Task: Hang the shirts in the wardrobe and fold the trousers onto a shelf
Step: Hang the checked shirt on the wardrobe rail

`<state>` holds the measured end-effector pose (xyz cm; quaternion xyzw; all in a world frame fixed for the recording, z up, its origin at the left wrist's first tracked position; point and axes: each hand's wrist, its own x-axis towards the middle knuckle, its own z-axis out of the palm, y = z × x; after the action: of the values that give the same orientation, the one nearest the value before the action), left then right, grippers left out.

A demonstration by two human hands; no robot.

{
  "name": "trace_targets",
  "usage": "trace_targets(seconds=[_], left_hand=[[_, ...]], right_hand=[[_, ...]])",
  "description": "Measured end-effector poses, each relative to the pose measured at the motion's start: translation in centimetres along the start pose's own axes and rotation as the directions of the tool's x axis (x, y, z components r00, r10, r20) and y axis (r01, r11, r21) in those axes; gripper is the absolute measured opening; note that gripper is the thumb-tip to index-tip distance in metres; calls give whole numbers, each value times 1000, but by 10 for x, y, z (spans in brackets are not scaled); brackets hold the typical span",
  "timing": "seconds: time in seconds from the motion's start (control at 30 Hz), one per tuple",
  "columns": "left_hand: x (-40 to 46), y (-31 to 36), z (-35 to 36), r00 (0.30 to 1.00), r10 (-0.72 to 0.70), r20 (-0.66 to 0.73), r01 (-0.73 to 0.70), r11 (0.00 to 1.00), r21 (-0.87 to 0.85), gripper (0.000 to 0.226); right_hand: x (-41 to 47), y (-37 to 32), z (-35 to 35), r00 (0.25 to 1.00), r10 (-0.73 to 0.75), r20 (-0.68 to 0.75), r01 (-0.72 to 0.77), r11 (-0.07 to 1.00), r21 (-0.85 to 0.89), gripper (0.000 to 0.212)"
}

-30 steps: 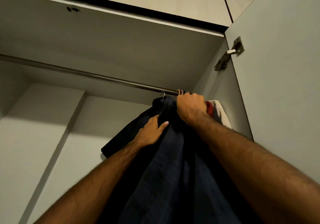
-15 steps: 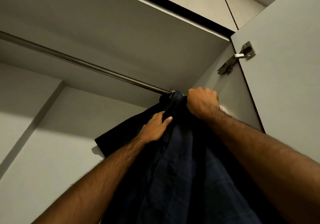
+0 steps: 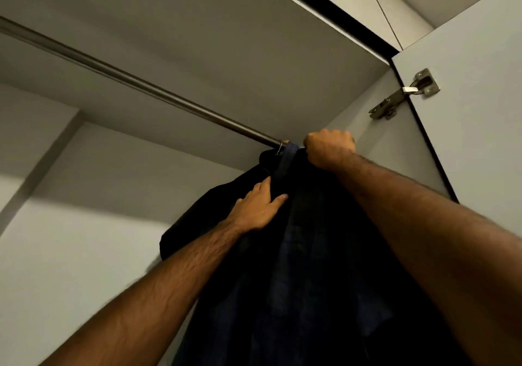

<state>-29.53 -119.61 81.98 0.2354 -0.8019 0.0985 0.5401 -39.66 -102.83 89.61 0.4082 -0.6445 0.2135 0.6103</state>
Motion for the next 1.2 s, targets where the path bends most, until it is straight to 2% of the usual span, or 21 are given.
trace_targets(seconds=[0.1,0.17,0.27,0.37,0.43,0.53,0.67,0.73,0.77,0.83,0.9,0.97,1.0,1.03,1.07,1.1,1.13,1.17,1.2], left_hand=[[-14,-7,3,1000,4,-6,-4,1000,-11,78],[-24,-10,5,995,49,-87,-47,999,21,78],[-40,-12,12,915,267,-301,-248,963,102,74],[-54,1,16,822,420,-385,-456,890,-2,68],[-64,15,22,801,483,-353,-526,850,-33,67],[-77,34,41,825,511,-240,-535,843,-45,71],[-87,53,68,863,476,-171,-493,867,-72,82],[-92,63,76,874,461,-153,-478,873,-103,84],[-95,69,80,882,449,-142,-466,876,-121,83],[-98,79,86,885,448,-124,-463,876,-139,80],[-106,89,78,861,497,-109,-509,837,-203,76],[-113,80,78,825,539,-172,-564,763,-315,76],[-117,64,82,848,494,-190,-527,759,-381,72],[-123,46,86,905,397,-154,-421,780,-463,68],[-131,27,92,947,304,-102,-311,798,-515,65],[-143,7,99,967,240,-88,-250,820,-516,65],[-154,-13,107,970,214,-115,-243,853,-463,64],[-167,-33,116,967,216,-136,-252,893,-374,62],[-179,-49,121,963,219,-155,-257,921,-292,60]], right_hand=[[-9,10,-3,1000,-11,21,11,1000,-12,27],[-21,18,-10,997,8,71,-8,1000,5,33],[-43,37,-21,988,90,122,-110,980,166,46],[-69,53,-38,963,100,249,-183,922,341,58],[-87,60,-50,939,86,334,-206,917,342,59],[-106,71,-63,899,102,425,-230,937,262,51],[-116,89,-91,898,140,417,-263,931,253,31],[-120,92,-104,909,132,395,-294,876,383,26],[-122,91,-108,918,112,379,-303,815,493,25],[-128,80,-111,933,43,356,-300,638,709,29],[-131,64,-106,930,-66,362,-285,495,821,41],[-130,48,-93,926,-149,348,-242,474,846,45],[-130,39,-83,931,-184,314,-174,531,829,41],[-129,31,-74,938,-235,255,-40,657,753,39],[-126,27,-64,928,-308,211,140,810,569,41],[-126,23,-53,900,-379,215,302,898,319,43],[-127,19,-44,870,-419,260,411,907,87,45],[-129,15,-36,840,-436,322,481,874,-69,48],[-129,12,-26,812,-444,379,527,837,-147,52]])
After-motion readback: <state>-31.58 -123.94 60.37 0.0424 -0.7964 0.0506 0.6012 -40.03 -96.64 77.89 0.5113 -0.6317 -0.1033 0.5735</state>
